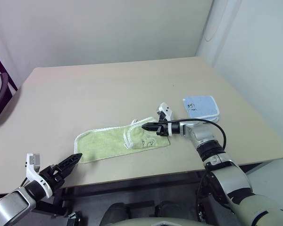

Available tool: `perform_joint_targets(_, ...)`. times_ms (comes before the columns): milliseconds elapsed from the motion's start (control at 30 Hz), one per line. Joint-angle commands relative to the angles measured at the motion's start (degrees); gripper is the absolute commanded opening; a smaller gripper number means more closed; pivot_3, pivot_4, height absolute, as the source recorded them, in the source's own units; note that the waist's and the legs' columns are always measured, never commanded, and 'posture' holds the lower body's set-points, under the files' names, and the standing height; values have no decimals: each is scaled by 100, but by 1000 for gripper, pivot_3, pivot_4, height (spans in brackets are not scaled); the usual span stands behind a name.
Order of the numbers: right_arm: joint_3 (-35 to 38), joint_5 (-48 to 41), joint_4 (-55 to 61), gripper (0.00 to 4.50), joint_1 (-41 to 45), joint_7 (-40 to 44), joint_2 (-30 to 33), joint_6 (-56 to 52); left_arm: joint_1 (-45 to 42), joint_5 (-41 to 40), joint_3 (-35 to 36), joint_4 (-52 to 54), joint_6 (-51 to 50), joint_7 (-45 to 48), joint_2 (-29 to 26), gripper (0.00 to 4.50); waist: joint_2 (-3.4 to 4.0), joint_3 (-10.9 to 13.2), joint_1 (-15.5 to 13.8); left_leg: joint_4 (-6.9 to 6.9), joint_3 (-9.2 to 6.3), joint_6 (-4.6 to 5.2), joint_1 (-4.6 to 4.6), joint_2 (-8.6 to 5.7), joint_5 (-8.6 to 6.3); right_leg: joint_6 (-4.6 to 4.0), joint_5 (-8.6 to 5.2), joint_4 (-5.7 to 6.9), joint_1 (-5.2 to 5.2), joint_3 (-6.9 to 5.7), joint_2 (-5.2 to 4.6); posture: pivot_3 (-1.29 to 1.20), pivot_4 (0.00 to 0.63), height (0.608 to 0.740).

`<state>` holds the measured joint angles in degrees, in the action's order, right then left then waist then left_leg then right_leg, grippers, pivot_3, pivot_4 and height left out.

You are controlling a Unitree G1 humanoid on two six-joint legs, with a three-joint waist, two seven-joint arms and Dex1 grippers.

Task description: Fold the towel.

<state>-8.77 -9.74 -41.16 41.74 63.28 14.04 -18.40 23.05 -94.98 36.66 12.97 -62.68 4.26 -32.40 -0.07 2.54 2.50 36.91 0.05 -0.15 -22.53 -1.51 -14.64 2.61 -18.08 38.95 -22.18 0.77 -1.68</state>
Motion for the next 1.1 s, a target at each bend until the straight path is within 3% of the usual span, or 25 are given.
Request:
perform_joint_targets(33, 50, -32, 217, 0, 50, -35, -49, 62, -42, -203, -81, -61, 51, -234, -219, 4486, 3, 2, 0, 0, 0, 0, 0, 0, 0, 0, 0, 0, 0, 0, 0, 0, 0, 740)
perform_joint_targets(633, 84, 58, 44, 0, 203, -170, 16, 12, -649, -260, -338, -386, 450, -662, -151, 4486, 3, 1, -12, -58, 0, -2, 0, -1, 2, 1, 2, -63, 0, 0, 0, 0, 0, 740)
perform_joint_targets(767, 127, 7, 35, 0, 264, -173, 19, -88, -680, -443, -393, -343, 546, -911, -62, 3596, -2, -1, -3, -82, 1, -1, -5, -2, 3, 8, 6, -83, -4, 0, -1, 0, 0, 740)
perform_joint_targets(1100, 133, 42, -114, 0, 333, -187, 39, -53, -511, -969, -529, 176, 920, -1521, 70, 142, -2, -1, -5, -82, 1, -3, -5, -2, 2, 4, 4, -83, -1, -1, 0, 0, 0, 740)
